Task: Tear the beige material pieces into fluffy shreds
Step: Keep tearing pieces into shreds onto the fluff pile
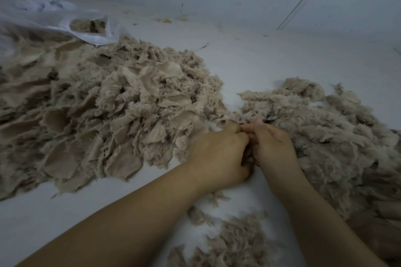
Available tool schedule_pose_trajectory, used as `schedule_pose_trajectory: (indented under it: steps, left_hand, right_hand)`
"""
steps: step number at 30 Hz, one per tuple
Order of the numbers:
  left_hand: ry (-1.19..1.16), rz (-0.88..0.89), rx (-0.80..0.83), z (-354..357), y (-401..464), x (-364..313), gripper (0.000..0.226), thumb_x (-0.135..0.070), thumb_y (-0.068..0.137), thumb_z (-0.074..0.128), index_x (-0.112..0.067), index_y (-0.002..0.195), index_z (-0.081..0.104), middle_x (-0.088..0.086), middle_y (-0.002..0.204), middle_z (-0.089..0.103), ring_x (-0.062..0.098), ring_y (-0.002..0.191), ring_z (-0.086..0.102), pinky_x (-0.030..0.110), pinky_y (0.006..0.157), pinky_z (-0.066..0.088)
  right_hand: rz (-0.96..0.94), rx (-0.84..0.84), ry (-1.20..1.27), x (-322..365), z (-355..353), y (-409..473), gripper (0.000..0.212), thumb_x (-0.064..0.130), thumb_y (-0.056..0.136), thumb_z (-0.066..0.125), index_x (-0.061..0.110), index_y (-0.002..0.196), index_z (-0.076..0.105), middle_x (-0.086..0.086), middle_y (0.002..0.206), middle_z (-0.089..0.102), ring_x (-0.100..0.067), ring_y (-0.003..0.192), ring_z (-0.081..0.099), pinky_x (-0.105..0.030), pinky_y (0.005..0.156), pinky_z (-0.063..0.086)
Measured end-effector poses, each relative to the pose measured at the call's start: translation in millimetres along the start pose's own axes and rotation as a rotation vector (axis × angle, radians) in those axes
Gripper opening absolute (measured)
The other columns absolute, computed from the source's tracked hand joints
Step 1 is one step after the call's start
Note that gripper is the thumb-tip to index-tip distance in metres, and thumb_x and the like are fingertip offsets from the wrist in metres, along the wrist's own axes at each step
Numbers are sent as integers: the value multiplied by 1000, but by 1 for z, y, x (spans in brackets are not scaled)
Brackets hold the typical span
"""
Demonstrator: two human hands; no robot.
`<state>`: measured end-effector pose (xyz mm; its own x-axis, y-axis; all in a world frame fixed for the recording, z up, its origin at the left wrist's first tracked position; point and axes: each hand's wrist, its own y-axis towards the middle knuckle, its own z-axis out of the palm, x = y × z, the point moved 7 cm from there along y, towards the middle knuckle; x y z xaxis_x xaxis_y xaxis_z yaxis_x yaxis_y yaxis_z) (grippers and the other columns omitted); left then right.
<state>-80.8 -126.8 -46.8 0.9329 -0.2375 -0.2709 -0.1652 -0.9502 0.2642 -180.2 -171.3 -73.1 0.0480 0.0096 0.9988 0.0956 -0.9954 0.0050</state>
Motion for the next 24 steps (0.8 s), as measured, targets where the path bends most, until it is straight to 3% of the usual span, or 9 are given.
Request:
schedule_pose_trajectory:
  steps: [3,6,10,12,14,18,21,24]
  left_hand:
    - [-90,-42,-74,-7,3,7,15,-28,89,58,-20,100,65,1,102,60,25,87,62,38,67,52]
    - [-407,-162,-125,-10,1,17,11,-20,88,63,-18,77,63,0,82,64,22,76,62,43,65,53]
    - [-966,-361,-222,-12,-6,29,21,-5,95,58,-11,74,57,12,58,60,17,40,56,28,42,47]
    - [-1187,-384,-261,-15,-8,29,20,1,97,51,-6,79,53,21,57,55,18,33,50,22,35,42]
    - [-1286,-380,-291,-18,-12,29,17,4,98,49,-3,82,52,18,55,52,17,31,48,21,34,40]
    - [-1342,-394,-333,-20,-21,35,20,2,98,51,-6,80,54,15,51,48,20,31,42,24,37,38]
    - [-1415,-425,-350,-20,-25,40,24,1,98,51,-8,76,54,19,56,50,18,30,39,22,38,35]
    - [-1459,-426,-380,-22,-27,46,23,-1,98,52,-8,77,54,9,53,54,15,29,39,21,38,33]
  right_hand:
    - [-55,30,-10,4,3,0,41,22,108,42,11,81,71,9,47,61,3,39,52,-9,40,36]
    - [-70,61,-74,4,3,1,43,23,108,42,12,78,71,10,44,57,2,37,48,-9,40,33]
    - [-120,73,-240,4,2,0,50,32,107,42,9,66,61,-3,48,54,-11,45,48,-28,49,38]
    - [-108,44,-225,4,-1,0,48,35,106,44,12,67,59,-5,49,57,-13,46,50,-31,51,40]
    - [-92,2,-216,3,-4,0,42,37,105,46,21,71,63,-2,51,61,-10,47,55,-35,52,45]
    - [-95,-21,-198,4,-3,-1,41,48,97,45,23,74,68,-25,71,65,-40,63,63,-56,62,53]
    - [-91,-13,-198,3,-4,0,38,53,90,43,31,70,67,-28,62,54,-30,50,46,-49,51,43]
    - [-108,-18,-211,-2,-7,2,41,41,102,46,31,67,66,2,45,38,-15,42,32,-27,47,27]
